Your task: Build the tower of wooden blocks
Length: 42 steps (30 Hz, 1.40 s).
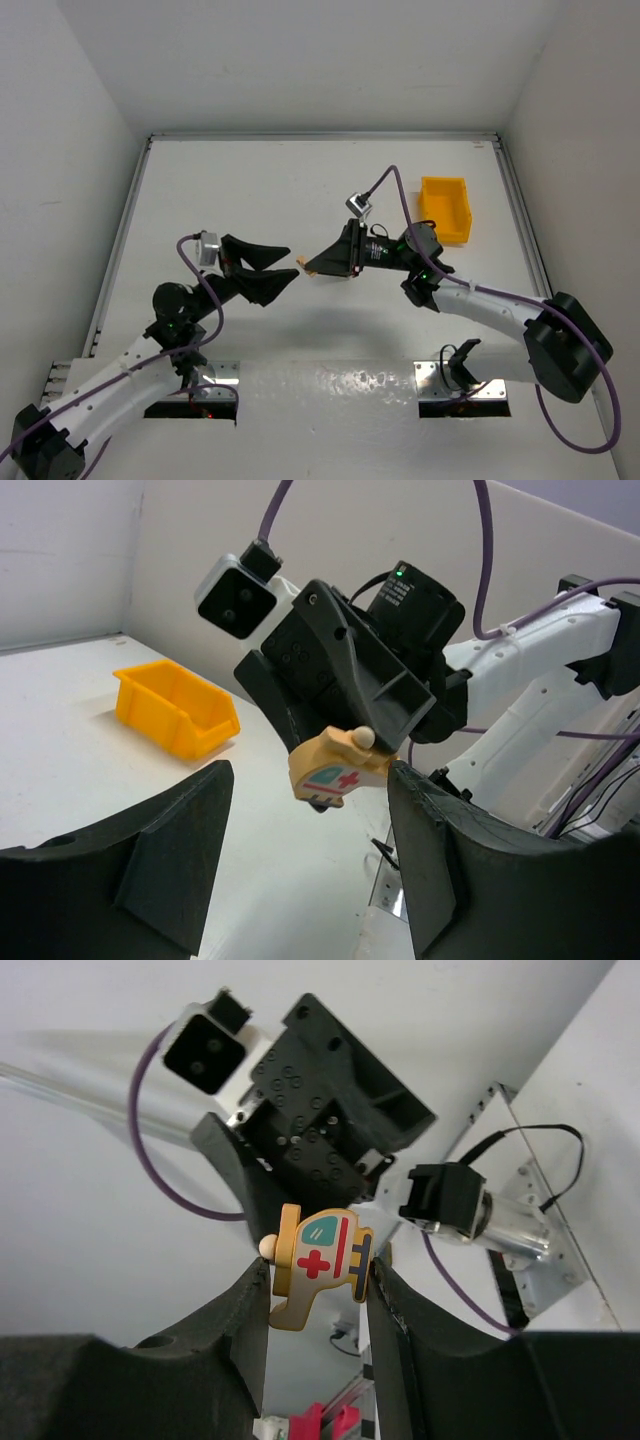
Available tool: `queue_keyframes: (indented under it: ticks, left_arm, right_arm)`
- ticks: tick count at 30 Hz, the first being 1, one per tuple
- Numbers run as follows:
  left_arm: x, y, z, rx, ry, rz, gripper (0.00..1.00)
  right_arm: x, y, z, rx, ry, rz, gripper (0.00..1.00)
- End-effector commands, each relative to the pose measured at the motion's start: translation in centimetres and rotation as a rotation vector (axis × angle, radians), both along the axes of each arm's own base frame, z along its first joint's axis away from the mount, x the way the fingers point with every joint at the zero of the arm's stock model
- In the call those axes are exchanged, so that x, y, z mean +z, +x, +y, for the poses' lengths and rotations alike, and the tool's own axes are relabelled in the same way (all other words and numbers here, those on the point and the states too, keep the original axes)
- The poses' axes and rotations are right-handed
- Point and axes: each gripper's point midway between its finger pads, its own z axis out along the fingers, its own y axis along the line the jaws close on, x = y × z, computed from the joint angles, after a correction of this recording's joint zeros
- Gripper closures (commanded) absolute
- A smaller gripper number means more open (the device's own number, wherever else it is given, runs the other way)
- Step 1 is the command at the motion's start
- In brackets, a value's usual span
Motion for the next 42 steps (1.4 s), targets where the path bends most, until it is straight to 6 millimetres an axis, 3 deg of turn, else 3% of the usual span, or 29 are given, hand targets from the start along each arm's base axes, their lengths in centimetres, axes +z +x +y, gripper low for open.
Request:
queue_keyframes:
  ticks: [1, 6, 10, 13, 21, 27, 42]
  left_arm:
    - [2.7, -1.2, -0.2, -0.041, -0.040, -0.121, 0.39]
    - [2.8, -1.5, -1.0, -0.093, -0.025, -0.131, 0.40]
    - [2.8, -2.2, -1.5, -0.149, -0.010, -0.150, 0.47]
    - [3.0, -2.7, -1.6, -0.172, -0.010, -0.161, 0.52]
    - [2.3, -3.2, -1.6, -0.187, 0.000, -0.155, 0.55]
    - [3.0, -3.4, -1.8, -0.203, -0.002, -0.183, 0.67]
    - [2.9, -3.9, -3.5, -0.285, 0.018, -0.183, 0.83]
  right_arm:
    - [4.7, -0.6, -0.5, 0.030, 0.124, -0.094, 0.71]
    - [4.8, -0.9, -0.8, 0.045, 0.138, -0.094, 0.72]
    - [4.7, -1.1, -1.0, 0.061, 0.153, -0.089, 0.74]
    - [4.3, -1.1, -1.0, 0.070, 0.149, -0.070, 0.75]
    - [2.7, -1.5, -1.2, 0.081, 0.133, -0.027, 0.74]
    - [1.7, -1.7, -1.3, 0.088, 0.129, 0.002, 0.74]
    - [1.2, -1.5, -1.1, 0.111, 0.160, 0.044, 0.74]
